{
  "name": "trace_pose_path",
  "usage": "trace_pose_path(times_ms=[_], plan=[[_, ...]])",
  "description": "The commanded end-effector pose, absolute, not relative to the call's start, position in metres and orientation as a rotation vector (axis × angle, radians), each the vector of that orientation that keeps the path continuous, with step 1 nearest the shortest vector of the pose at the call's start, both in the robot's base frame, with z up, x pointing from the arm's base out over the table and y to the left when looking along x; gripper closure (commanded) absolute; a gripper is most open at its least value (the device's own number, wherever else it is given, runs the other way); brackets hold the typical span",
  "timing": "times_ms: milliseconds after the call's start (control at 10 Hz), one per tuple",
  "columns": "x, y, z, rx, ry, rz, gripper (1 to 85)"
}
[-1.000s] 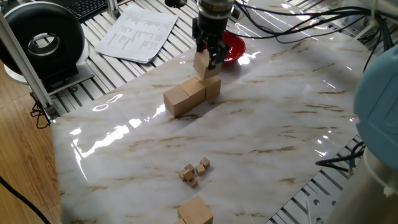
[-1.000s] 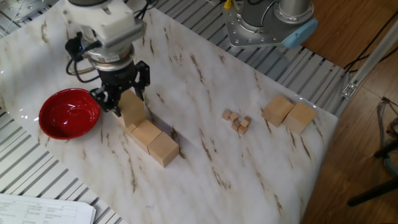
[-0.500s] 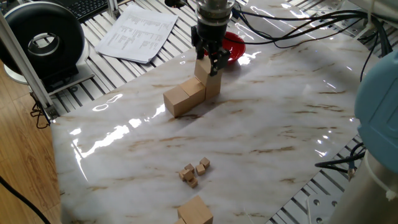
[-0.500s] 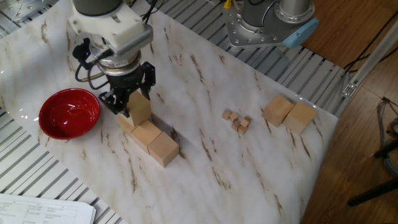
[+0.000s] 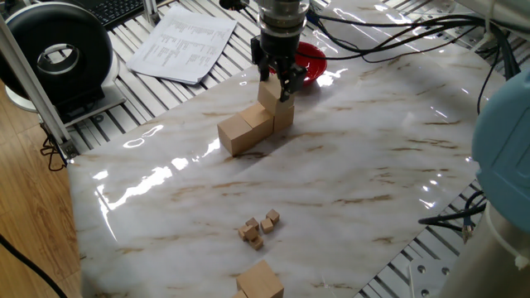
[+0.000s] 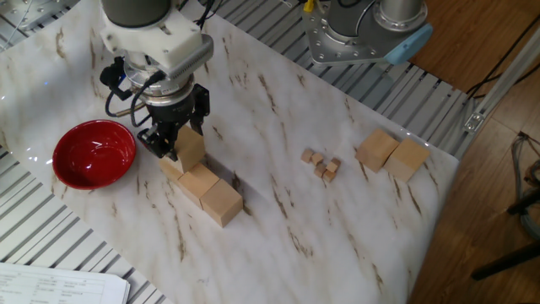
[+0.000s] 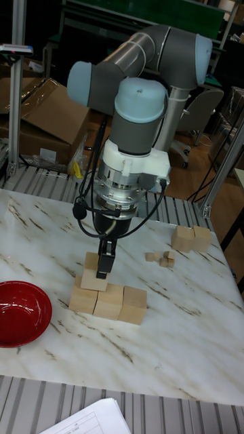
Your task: Stack the blocks into a pyramid shape
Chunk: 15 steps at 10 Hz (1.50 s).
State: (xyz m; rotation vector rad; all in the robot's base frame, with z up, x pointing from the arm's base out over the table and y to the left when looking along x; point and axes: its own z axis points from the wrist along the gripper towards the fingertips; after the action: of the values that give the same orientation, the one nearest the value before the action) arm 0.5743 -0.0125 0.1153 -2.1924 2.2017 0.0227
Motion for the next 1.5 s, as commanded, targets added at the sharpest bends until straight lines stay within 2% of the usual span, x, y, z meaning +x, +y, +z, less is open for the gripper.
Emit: trace_pose_path(times_ms=[0, 500, 1400], plan=[[0.583, -0.001, 0.117, -2.176, 2.205, 0.050, 84.7], [0.581, 0.012, 0.110, -2.133, 2.258, 0.094, 84.7], [0.564, 0.000, 0.105, -2.216, 2.277, 0.171, 84.7]])
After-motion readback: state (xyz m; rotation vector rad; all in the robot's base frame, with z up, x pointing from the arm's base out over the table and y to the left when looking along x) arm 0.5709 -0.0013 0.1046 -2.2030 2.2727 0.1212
